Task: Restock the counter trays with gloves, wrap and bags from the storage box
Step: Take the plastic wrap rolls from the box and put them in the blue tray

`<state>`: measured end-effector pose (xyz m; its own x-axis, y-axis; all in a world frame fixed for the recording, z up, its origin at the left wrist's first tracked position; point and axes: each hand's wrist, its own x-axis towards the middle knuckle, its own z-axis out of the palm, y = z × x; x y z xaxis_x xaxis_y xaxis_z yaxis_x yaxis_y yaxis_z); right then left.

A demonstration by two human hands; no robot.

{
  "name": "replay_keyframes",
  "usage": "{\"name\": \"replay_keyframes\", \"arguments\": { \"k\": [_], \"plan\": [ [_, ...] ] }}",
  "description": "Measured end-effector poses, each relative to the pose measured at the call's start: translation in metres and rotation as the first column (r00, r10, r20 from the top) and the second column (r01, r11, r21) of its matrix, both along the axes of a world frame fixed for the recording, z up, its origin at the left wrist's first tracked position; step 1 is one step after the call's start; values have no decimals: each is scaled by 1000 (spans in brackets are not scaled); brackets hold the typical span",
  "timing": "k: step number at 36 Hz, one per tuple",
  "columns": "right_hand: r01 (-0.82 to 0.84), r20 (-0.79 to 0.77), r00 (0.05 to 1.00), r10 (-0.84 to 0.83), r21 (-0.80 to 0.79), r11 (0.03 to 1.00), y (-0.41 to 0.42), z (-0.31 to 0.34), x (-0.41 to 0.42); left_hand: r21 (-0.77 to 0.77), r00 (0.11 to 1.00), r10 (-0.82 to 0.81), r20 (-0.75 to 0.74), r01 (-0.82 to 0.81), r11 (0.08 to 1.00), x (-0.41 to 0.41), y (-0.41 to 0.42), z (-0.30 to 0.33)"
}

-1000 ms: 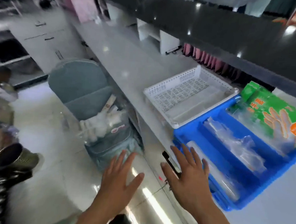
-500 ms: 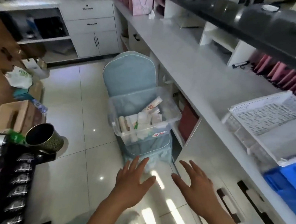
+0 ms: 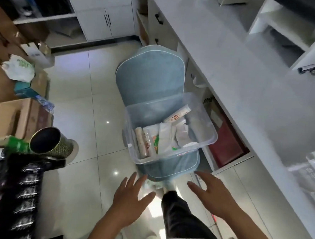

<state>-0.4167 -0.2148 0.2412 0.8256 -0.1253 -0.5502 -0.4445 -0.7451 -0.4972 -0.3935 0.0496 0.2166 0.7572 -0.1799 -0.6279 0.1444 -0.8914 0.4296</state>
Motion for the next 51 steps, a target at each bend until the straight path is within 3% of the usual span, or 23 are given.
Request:
{"name": "replay_keyframes", "arguments": {
  "k": [9,17,24,30,33,37,41,44,48,51],
  "plan": [
    [-133,63,990,128,83,988,-2,-19,177,-3,995,97,-10,-97,995,139,-17,24],
    [-271,-201,945,258,-39,962,-24,-95,237,9,995,35,-97,-34,999,200,-52,-11],
    [-256,-321,922,214,-94,962,-49,-134,245,21,943,-50,-330,60,998,234,-56,-59],
    [-57,-362,932,2,-142,988,-55,-131,255,-29,895,-146,-421,147,989,286,-64,-96],
    [42,-346,933,-96,-160,986,-46,-129,256,-107,858,-76,-507,25,994,313,-63,-118],
    [48,-373,923,-91,-124,991,-28,-149,266,-42,864,-19,-503,-2,999,339,-57,-166],
    [193,-376,906,-192,-36,981,-12,-184,295,-16,860,222,-460,-259,966,347,-53,-212],
    [446,-325,849,-417,15,895,-4,-211,327,36,784,447,-431,-480,877,343,-50,-246],
    [737,-356,657,-664,118,665,-6,-243,370,93,550,658,-514,-727,681,332,-59,-280],
    [843,-391,529,-753,136,521,-13,-261,392,85,523,702,-484,-771,632,325,-66,-297]
  ]
}}
